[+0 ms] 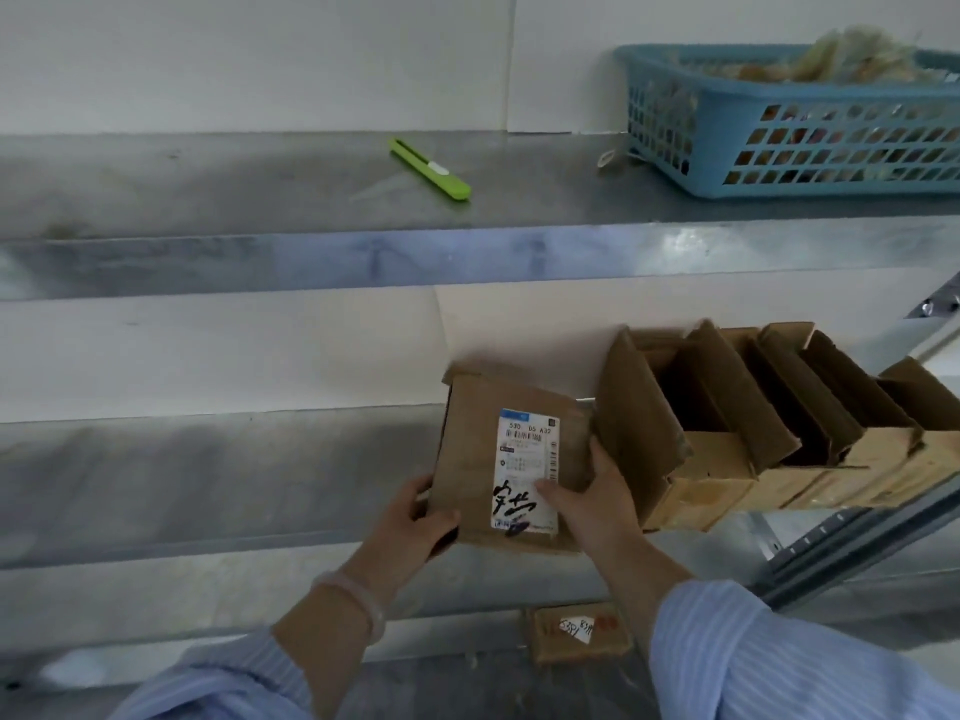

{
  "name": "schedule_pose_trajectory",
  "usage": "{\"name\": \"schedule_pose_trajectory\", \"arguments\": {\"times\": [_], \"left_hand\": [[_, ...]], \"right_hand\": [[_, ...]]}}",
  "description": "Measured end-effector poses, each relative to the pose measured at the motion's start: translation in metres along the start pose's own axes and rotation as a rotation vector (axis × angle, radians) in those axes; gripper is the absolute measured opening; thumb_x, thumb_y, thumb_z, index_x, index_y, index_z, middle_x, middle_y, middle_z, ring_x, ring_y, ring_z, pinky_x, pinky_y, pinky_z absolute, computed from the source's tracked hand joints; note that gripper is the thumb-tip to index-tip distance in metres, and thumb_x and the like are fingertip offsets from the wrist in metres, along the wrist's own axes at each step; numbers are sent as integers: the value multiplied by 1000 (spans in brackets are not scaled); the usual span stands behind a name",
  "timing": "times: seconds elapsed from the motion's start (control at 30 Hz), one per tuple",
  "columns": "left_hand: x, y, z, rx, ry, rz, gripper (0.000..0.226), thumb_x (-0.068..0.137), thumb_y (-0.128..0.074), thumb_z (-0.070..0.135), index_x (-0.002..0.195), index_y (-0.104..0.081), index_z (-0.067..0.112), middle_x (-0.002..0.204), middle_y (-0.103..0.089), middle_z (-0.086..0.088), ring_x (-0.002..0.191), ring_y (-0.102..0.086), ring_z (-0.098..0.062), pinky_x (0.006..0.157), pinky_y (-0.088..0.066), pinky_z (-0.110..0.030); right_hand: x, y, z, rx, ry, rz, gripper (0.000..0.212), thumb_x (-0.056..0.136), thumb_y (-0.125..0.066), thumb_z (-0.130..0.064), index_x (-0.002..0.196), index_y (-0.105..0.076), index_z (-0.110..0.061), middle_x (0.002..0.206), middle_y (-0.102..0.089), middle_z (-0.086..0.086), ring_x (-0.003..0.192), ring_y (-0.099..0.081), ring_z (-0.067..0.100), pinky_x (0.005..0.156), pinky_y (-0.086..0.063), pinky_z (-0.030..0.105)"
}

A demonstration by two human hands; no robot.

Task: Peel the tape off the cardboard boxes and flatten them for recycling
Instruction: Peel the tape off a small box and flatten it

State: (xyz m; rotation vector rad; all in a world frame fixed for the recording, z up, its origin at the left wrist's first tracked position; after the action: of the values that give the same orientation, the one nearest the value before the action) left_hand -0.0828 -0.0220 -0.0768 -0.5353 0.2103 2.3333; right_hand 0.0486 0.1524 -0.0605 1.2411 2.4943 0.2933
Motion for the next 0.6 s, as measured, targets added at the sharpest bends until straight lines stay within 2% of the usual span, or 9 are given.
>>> {"name": "schedule_pose_trajectory", "arguments": {"times": [0.03,0.1,0.17,0.27,0.33,0.37,0.47,0.53,0.6], "left_hand": [[0,2,1,-2,3,-6,46,89,-57,-2,131,-45,12,113,-64,-12,95,-67,-22,68,-56,-20],[0,7,5,36,-15,-9,45,89,-53,-3,131,-43,9,107,-65,-9,85,-65,-17,61,-53,-19],[2,8,8,104,-26,-30,44,89,-56,1,129,-44,14,104,-65,2,87,-63,-8,62,-48,-16],[4,6,8,138,-29,-57,47,89,-62,11,130,-41,23,116,-62,10,97,-58,-1,65,-48,-10],[6,6,9,189,-50,-21,52,89,-65,18,134,-41,22,129,-57,6,106,-56,-6,84,-49,-22],[7,9,12,193,-77,44,54,88,-67,20,135,-40,22,132,-54,5,110,-53,-8,92,-46,-29],[5,30,26,70,-186,410,58,82,-73,15,131,-43,20,128,-53,-4,111,-54,-15,89,-47,-27],[0,49,31,138,-170,667,77,78,-76,21,143,-33,19,138,-43,-9,125,-47,-25,101,-42,-35],[-5,62,34,244,-231,744,85,80,-74,29,148,-24,27,143,-31,-5,130,-37,-22,107,-35,-38]], "right_hand": [[3,1,-5,7,36,11,50,75,-80,-19,101,-47,-46,90,-57,-29,82,-55,-7,65,-47,7],[5,0,-18,11,98,13,40,76,-79,-20,95,-53,-44,93,-62,-24,84,-61,-3,55,-46,6],[7,-4,-34,7,218,-21,42,78,-77,-21,105,-55,-45,101,-64,-21,94,-63,0,62,-51,10],[6,-14,-58,-4,352,-125,61,84,-70,-22,115,-40,-65,110,-61,-24,99,-62,-1,71,-54,13],[5,-19,-70,-142,439,-166,62,88,-65,-28,128,-33,-63,121,-58,-17,106,-61,4,81,-57,24],[7,-20,-74,-232,487,-158,64,89,-63,-31,135,-28,-57,130,-54,-13,114,-56,8,91,-55,31],[10,-23,-91,-558,701,-86,66,91,-59,-37,144,-21,-47,150,-35,-9,136,-35,16,112,-35,40],[14,-32,-97,-792,801,-101,65,93,-53,-43,147,-18,-43,156,-27,-6,142,-26,22,116,-27,46],[18,-45,-96,-947,839,-148,65,95,-48,-47,148,-11,-44,158,-22,-4,144,-21,24,117,-23,50]]}}
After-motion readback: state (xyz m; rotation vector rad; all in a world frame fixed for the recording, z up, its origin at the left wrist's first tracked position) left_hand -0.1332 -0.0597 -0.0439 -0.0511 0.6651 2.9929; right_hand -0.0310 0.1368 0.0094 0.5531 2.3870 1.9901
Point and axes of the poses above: each hand's wrist, its own x-axis towards the middle knuckle, its own y-axis out of the back of the hand, z = x × y, the point moved 3 cm from there along x, towards the middle knuckle
